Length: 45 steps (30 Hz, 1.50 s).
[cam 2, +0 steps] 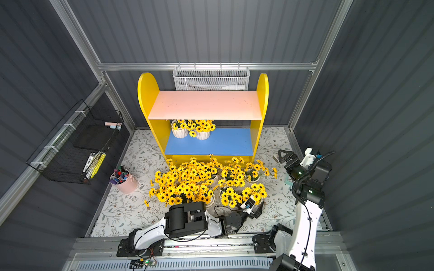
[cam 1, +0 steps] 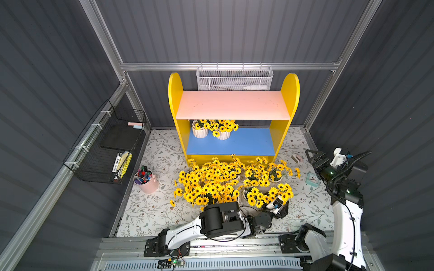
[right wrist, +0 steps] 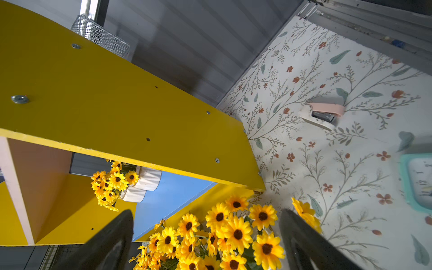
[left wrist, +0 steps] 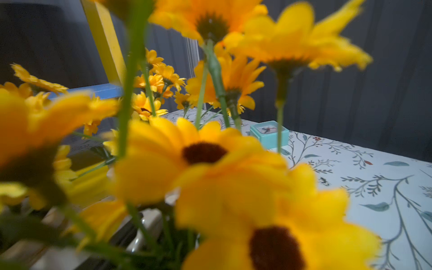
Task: Take the sunflower pots off the shelves
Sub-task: Place the sunflower pot at the center of the board, then pick up the sunflower pot from the shelf.
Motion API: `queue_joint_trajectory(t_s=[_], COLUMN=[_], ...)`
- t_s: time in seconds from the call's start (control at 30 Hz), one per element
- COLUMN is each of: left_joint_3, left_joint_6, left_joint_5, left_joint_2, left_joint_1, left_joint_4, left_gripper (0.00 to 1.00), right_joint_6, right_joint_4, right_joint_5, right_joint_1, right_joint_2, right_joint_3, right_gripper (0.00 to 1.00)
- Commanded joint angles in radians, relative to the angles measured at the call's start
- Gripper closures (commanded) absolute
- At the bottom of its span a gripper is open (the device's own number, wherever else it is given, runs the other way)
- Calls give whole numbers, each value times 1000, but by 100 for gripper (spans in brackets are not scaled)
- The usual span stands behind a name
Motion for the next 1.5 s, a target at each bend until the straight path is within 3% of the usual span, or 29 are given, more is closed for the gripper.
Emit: queue_joint_trajectory(t_s=[0.0, 0.03, 0.1, 0.13, 0.17, 0.5, 0.83, 0.93, 1.03, 1.17, 1.33, 1.47], left_joint_3=[38, 40, 49, 43, 35, -46, -138, -163, -153, -143, -163, -149], left_joint_6=[12, -4, -3, -15, -29, -16, 85, 77, 50, 120, -14, -4], left_joint_5=[-105, -122, -176, -200, -201, 7, -90, -51, 8, 49, 147, 132], left_joint_2=[3, -1, -6, -9, -13, -145, -362, -466, -605, -766, -980, -1082], left_joint_1=[18, 17, 16, 16, 16, -15, -73, -72, -71, -39, 120, 234], left_joint_4=[33, 23, -6, -8, -10, -66, -165, -285, -524, -757, -1071, -1217], left_gripper=[71, 54, 31, 7, 1, 1, 1, 1, 1, 1, 1, 1], right_joint_6=[31, 33, 34, 33, 31, 20, 20, 14, -33, -45, -65, -74], right_joint_4=[33, 37, 37, 37, 37, 30, 28, 19, -40, -60, -95, -121], right_joint_5=[-41, -43, -47, -49, -51, -49, -62, -55, -9, 69, 146, 195], right_joint_1=[-1, 0, 1, 2, 4, 10, 26, 67, 157, 298, 430, 494], right_joint_2=[-3, -3, -2, -1, 0, -12, -10, -3, 3, -19, -50, -90], right_joint_3=[24, 23, 23, 22, 21, 4, -5, 6, 30, 25, 36, 37], right_gripper=[1, 1, 1, 1, 1, 1, 1, 1, 1, 1, 1, 1])
